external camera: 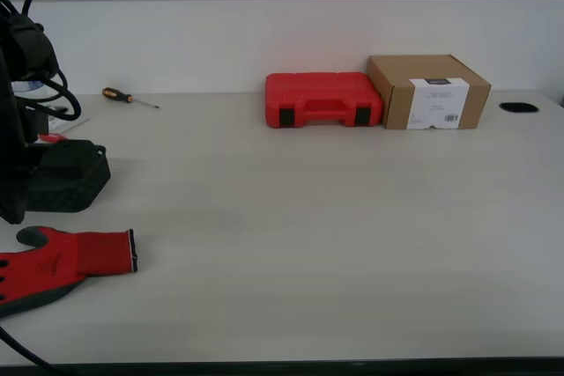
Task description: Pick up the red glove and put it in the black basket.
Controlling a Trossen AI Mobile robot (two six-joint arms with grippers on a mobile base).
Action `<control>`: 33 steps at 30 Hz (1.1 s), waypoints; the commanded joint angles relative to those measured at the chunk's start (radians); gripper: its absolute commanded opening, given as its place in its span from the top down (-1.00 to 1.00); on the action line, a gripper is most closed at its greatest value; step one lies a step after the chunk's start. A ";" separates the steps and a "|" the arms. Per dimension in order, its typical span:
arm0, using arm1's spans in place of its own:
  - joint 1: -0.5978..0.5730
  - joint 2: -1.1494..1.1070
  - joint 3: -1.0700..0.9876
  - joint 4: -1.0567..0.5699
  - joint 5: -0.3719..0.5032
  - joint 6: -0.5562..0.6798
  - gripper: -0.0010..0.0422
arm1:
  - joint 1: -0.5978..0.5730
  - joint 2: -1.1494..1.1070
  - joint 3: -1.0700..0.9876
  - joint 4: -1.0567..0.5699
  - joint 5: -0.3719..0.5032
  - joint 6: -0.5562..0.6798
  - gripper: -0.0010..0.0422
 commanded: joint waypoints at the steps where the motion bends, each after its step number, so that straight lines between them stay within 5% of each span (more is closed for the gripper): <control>1: 0.001 0.000 0.001 0.003 0.000 0.003 0.95 | 0.005 -0.004 0.024 0.014 -0.084 0.022 0.96; 10: 0.001 0.000 0.001 0.003 0.000 0.003 0.95 | 0.040 0.005 0.154 0.100 0.060 0.085 0.78; 14: 0.001 0.000 0.001 0.003 0.000 0.003 0.95 | 0.058 0.019 0.192 0.108 0.039 0.043 0.29; 17: 0.001 0.000 0.001 0.003 -0.001 0.003 0.95 | 0.084 0.019 0.208 0.111 0.039 0.006 -0.33; 20: 0.000 0.000 0.001 0.003 0.000 0.003 0.95 | 0.121 0.034 0.223 0.109 0.056 -0.036 -0.58; 23: 0.001 0.000 0.001 0.003 -0.001 0.003 0.95 | 0.163 0.093 0.251 0.101 0.119 -0.037 -0.48; 33: 0.001 0.000 0.001 0.003 0.000 0.003 0.95 | 0.181 0.350 0.401 0.105 0.172 0.033 0.52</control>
